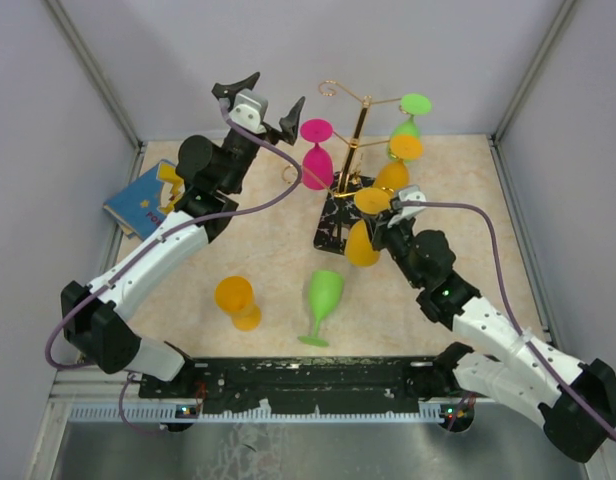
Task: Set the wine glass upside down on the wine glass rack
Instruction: Turn the wine glass upside down at the wine rack.
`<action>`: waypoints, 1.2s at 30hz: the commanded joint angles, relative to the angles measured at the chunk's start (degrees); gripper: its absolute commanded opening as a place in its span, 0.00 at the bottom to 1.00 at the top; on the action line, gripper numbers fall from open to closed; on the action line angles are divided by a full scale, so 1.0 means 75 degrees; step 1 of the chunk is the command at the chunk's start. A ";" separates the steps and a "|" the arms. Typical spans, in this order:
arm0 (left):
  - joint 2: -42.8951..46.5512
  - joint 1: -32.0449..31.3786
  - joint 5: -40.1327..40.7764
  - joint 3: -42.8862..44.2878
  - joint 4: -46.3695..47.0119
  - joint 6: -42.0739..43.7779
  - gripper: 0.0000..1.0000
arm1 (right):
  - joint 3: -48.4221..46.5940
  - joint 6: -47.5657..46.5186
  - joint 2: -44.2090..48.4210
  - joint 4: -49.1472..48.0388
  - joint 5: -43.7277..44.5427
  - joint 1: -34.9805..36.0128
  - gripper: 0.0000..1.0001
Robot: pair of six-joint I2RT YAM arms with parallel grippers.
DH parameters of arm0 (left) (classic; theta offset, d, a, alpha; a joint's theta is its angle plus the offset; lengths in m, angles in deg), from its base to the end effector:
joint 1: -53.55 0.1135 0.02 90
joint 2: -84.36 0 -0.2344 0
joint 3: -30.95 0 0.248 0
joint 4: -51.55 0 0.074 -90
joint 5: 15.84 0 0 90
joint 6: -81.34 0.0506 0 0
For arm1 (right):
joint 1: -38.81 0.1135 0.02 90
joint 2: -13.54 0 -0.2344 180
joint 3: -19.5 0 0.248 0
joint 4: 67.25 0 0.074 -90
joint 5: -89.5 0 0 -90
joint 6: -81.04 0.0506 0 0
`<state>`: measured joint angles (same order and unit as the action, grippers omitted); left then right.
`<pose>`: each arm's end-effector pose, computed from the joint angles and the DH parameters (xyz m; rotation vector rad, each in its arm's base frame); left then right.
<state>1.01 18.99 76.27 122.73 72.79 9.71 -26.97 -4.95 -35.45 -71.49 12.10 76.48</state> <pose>0.2863 -0.1950 0.4443 0.4405 0.9599 -0.2365 0.1946 0.1363 0.2832 -0.2792 1.5303 0.4072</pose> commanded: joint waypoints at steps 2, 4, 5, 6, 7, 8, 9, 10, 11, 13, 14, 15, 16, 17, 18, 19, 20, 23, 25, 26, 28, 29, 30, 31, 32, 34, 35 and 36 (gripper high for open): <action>0.0117 0.0074 0.0035 -0.0070 0.0407 0.0122 0.99 | -0.0541 -0.0057 -0.0350 -0.0349 0.0508 0.0038 0.00; 0.0099 0.0091 0.0023 -0.0075 0.0420 0.0122 0.99 | -0.0579 -0.0049 -0.0440 -0.0441 0.0674 0.0050 0.00; 0.0086 0.0102 0.0013 -0.0081 0.0432 0.0128 0.99 | -0.0597 -0.0071 -0.0492 -0.0514 0.0776 0.0060 0.00; 0.0080 0.0114 0.0003 -0.0081 0.0442 0.0129 0.99 | -0.0630 -0.0092 -0.0542 -0.0547 0.0870 0.0058 0.00; 0.0075 0.0129 -0.0005 -0.0081 0.0452 0.0123 0.99 | -0.0663 -0.0125 -0.0595 -0.0545 0.0981 0.0052 0.00; 0.0064 0.0141 -0.0021 -0.0081 0.0462 0.0132 0.99 | -0.0708 -0.0141 -0.0638 -0.0520 0.1087 0.0059 0.00; 0.0050 0.0152 -0.0033 -0.0077 0.0477 0.0129 0.99 | -0.0736 -0.0140 -0.0679 -0.0483 0.1238 0.0061 0.00; 0.0041 0.0163 -0.0045 -0.0081 0.0484 0.0121 0.99 | -0.0744 -0.0134 -0.0690 -0.0456 0.1414 0.0061 0.00; 0.0020 0.0176 -0.0064 -0.0071 0.0501 0.0126 0.99 | -0.0729 -0.0127 -0.0678 -0.0446 0.1562 0.0070 0.00; -0.0005 0.0210 -0.0096 -0.0066 0.0525 0.0118 0.99 | -0.0692 -0.0092 -0.0630 -0.0417 0.1837 0.0065 0.00; -0.0022 0.0230 -0.0119 -0.0057 0.0537 0.0101 0.99 | -0.0671 -0.0084 -0.0594 -0.0400 0.1966 0.0063 0.00; -0.0036 0.0243 -0.0142 -0.0052 0.0539 0.0089 0.99 | -0.0658 -0.0076 -0.0567 -0.0352 0.2098 0.0063 0.00; -0.0052 0.0257 -0.0176 -0.0047 0.0533 0.0074 0.99 | -0.0652 -0.0060 -0.0534 -0.0299 0.2216 0.0068 0.00; -0.0070 0.0277 -0.0201 -0.0036 0.0544 0.0051 0.99 | -0.0651 -0.0040 -0.0508 -0.0199 0.2350 0.0064 0.00; -0.0086 0.0292 -0.0226 -0.0026 0.0548 0.0031 0.99 | -0.0651 -0.0019 -0.0484 -0.0109 0.2503 0.0063 0.00; -0.0098 0.0305 -0.0258 -0.0013 0.0545 0.0008 0.99 | -0.0632 -0.0007 -0.0452 -0.0045 0.2600 0.0063 0.00; -0.0123 0.0311 -0.0284 -0.0002 0.0550 -0.0005 0.99 | -0.0604 0.0010 -0.0427 -0.0015 0.2681 0.0066 0.00; -0.0163 0.0353 -0.0358 0.0023 0.0557 -0.0058 0.99 | -0.0541 0.0098 -0.0383 0.0105 0.2846 0.0063 0.00; -0.0170 0.0376 -0.0392 0.0024 0.0556 -0.0108 0.99 | -0.0528 0.0169 -0.0364 0.0198 0.2898 0.0063 0.00; -0.0171 0.0385 -0.0420 0.0014 0.0553 -0.0134 0.99 | -0.0514 0.0190 -0.0344 0.0215 0.2879 0.0063 0.00; -0.0173 0.0411 -0.0448 -0.0005 0.0536 -0.0161 0.99 | -0.0498 0.0191 -0.0293 0.0230 0.2716 0.0063 0.00; -0.0172 0.0422 -0.0456 -0.0010 0.0539 -0.0164 0.99 | -0.0524 0.0178 -0.0274 0.0292 0.2597 0.0069 0.00; -0.0161 0.0428 -0.0448 -0.0021 0.0523 -0.0167 0.99 | -0.0574 0.0187 -0.0266 0.0393 0.2468 0.0089 0.00; -0.0151 0.0442 -0.0440 -0.0031 0.0508 -0.0181 0.99 | -0.0624 0.0162 -0.0240 0.0516 0.2301 0.0137 0.00; -0.0132 0.0445 -0.0431 -0.0043 0.0504 -0.0193 0.99 | -0.0663 0.0113 -0.0222 0.0610 0.2207 0.0203 0.00; -0.0089 0.0484 -0.0428 -0.0063 0.0504 -0.0247 0.99 | -0.0748 -0.0021 -0.0179 0.0818 0.1996 0.0382 0.00; -0.0062 0.0497 -0.0423 -0.0078 0.0494 -0.0273 0.99 | -0.0792 -0.0077 -0.0162 0.0915 0.1891 0.0466 0.00; -0.0020 0.0519 -0.0432 -0.0090 0.0492 -0.0296 0.99 | -0.0837 -0.0097 -0.0159 0.1040 0.1782 0.0552 0.00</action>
<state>-0.24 22.11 73.65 122.53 75.05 9.01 -30.03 -4.75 -37.50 -68.14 28.41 78.01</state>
